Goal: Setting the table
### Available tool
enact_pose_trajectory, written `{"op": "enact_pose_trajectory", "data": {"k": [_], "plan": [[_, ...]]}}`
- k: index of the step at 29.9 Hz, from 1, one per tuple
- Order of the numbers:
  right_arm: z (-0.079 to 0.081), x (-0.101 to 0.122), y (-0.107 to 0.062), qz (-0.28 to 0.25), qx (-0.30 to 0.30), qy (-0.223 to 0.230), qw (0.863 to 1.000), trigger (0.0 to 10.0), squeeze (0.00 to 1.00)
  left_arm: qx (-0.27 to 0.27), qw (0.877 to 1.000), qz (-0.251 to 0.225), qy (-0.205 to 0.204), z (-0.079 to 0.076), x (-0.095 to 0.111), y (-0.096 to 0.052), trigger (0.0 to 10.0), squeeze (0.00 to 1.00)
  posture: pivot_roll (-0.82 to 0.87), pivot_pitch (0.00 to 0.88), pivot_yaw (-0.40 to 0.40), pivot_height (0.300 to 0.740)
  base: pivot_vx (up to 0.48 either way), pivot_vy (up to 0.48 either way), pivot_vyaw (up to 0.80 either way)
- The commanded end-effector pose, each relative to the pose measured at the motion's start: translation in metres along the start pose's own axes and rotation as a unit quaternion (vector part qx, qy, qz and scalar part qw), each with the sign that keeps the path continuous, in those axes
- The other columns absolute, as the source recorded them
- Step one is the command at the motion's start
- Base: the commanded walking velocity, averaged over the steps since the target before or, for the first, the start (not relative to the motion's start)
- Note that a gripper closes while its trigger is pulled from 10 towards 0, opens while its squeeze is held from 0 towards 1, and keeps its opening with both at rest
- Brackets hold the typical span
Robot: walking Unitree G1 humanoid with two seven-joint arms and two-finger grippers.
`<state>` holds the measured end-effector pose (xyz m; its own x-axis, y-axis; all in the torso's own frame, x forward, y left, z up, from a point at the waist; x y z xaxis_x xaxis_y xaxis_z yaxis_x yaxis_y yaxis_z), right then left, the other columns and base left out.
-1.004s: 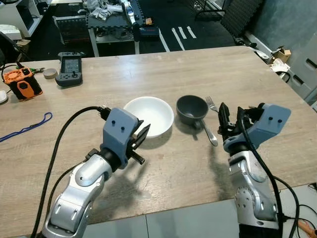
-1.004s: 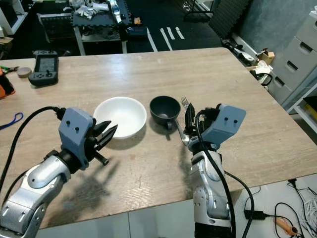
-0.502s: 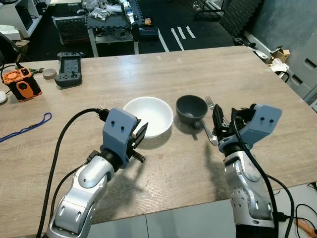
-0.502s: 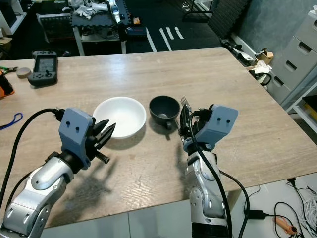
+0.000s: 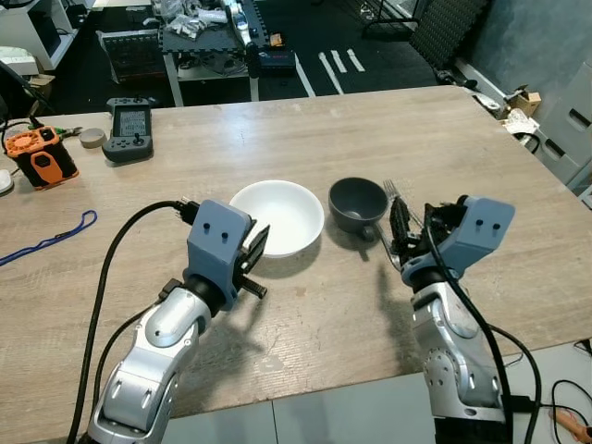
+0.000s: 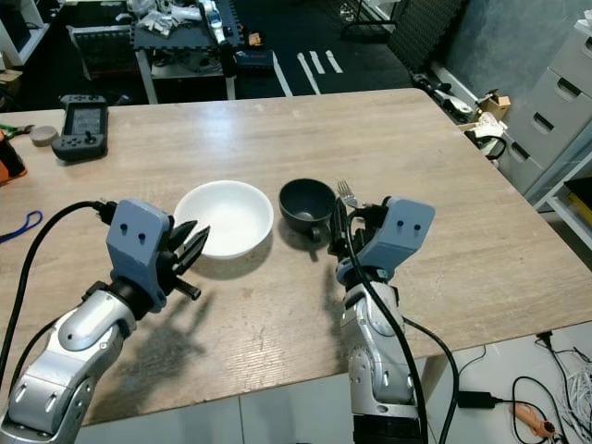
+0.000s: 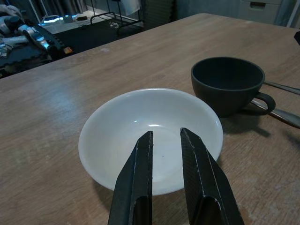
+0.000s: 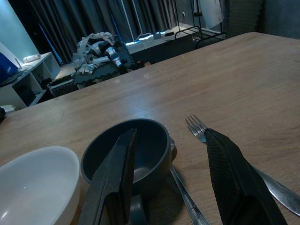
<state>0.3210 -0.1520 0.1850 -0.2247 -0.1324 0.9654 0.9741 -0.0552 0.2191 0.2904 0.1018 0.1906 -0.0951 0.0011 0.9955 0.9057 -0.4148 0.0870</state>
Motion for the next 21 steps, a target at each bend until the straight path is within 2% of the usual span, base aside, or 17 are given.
{"op": "enact_pose_trajectory", "data": {"k": [1, 21], "plan": [[-0.0028, -0.0033, -0.0005, 0.004, -0.001, -0.005, 1.000, 10.0, 0.00, 0.006, 1.000, 0.003, 0.001, 0.0013, -0.0027, 0.0007, 10.0, 0.00, 0.02, 0.051, 0.049, 0.740, 0.000, 0.000, 0.00], [-0.0045, -0.0027, 0.0013, 0.001, -0.001, -0.009, 1.000, 10.0, 0.00, 0.010, 1.000, 0.001, 0.006, 0.0050, -0.0032, 0.0038, 10.0, 0.00, 0.02, 0.048, 0.048, 0.740, -0.287, 0.000, 0.00]]}}
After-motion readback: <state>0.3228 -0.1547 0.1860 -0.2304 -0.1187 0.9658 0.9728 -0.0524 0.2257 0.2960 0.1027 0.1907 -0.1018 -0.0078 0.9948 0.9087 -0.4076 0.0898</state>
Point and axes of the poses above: a point about 5 cm out from each wrist's last joint towards the gripper, its own y axis pointing out of the wrist towards the gripper, its own x axis along the axis of the wrist's last joint, z = x × y, the point moved 2 cm from there along y, pointing out of the wrist towards the gripper, and after that the axes turned 7 degrees about -y, right-handed, at the moved point
